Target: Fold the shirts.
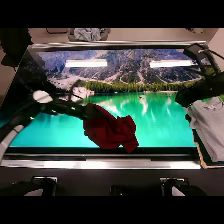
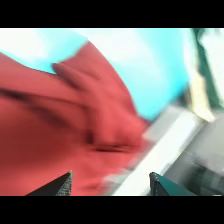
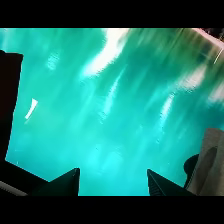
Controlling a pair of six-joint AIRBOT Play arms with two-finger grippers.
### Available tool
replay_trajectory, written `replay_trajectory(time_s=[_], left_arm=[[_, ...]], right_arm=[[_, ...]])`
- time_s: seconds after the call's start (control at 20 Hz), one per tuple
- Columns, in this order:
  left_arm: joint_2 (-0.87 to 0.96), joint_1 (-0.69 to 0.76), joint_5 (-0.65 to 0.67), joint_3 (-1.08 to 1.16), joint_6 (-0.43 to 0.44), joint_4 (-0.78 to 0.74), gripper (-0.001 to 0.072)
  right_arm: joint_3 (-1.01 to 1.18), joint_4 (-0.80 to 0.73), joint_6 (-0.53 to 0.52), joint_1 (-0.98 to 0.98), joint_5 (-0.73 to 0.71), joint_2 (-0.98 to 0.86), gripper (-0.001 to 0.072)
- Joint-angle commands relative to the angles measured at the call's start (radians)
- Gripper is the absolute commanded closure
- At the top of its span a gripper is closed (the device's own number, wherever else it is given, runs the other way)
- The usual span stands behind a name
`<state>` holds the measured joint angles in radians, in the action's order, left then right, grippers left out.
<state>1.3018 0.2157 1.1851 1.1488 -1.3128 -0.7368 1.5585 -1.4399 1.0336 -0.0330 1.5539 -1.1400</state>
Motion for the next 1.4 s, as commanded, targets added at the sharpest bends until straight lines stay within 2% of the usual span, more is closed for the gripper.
replay_trajectory(time_s=[0.0,0.05,0.1,0.15,0.3,0.45,0.65,0.9,0.95,1.0,1.05,1.15,1.25,1.35], left_arm=[[-0.082,-0.159,0.103,0.049,-0.139,-0.42,0.0146],[-0.083,-0.172,0.146,0.027,-0.139,-0.458,0.0119],[-0.083,-0.172,0.153,-0.018,-0.138,-0.452,0.0088],[-0.083,-0.161,0.129,-0.076,-0.138,-0.42,0.0088],[-0.081,-0.086,-0.027,-0.269,-0.124,-0.269,0.0089],[-0.073,0.018,-0.185,-0.381,-0.126,-0.226,0.0094],[-0.027,0.109,-0.302,-0.407,-0.128,-0.223,0.0099],[0.008,0.118,-0.391,-0.408,-0.129,-0.167,0.012],[0.019,0.118,-0.392,-0.408,-0.133,-0.158,0.0232],[0.026,0.116,-0.391,-0.408,-0.138,-0.158,0.0498],[0.026,0.116,-0.39,-0.408,-0.135,-0.158,0.0685],[0.019,0.116,-0.385,-0.407,-0.132,-0.158,0.0679],[0.005,0.116,-0.367,-0.407,-0.132,-0.159,0.068],[-0.013,0.116,-0.357,-0.408,-0.131,-0.161,0.0681]], right_arm=[[-0.001,0.04,-0.023,0.0,0.005,-0.022,0.0211],[-0.003,0.068,-0.029,0.0,0.014,-0.04,0.0188],[-0.018,0.101,-0.03,0.0,0.021,-0.059,0.0117],[-0.041,0.14,-0.039,0.0,0.029,-0.075,0.0099],[-0.196,0.243,-0.066,0.0,0.039,-0.094,0.0099],[-0.379,0.251,-0.089,0.0,0.04,-0.094,0.01],[-0.525,0.255,-0.104,0.0,-0.011,-0.094,0.0099],[-0.661,0.345,-0.138,0.0,-0.097,-0.094,0.0076],[-0.696,0.375,-0.139,0.004,-0.126,-0.094,0.0074],[-0.734,0.402,-0.142,0.018,-0.156,-0.094,0.0064],[-0.77,0.419,-0.145,0.048,-0.191,-0.095,0.0059],[-0.832,0.446,-0.144,0.142,-0.29,-0.095,0.0016],[-0.882,0.494,-0.128,0.219,-0.404,-0.099,0.0016],[-0.894,0.542,-0.129,0.259,-0.452,-0.124,0.0017]])
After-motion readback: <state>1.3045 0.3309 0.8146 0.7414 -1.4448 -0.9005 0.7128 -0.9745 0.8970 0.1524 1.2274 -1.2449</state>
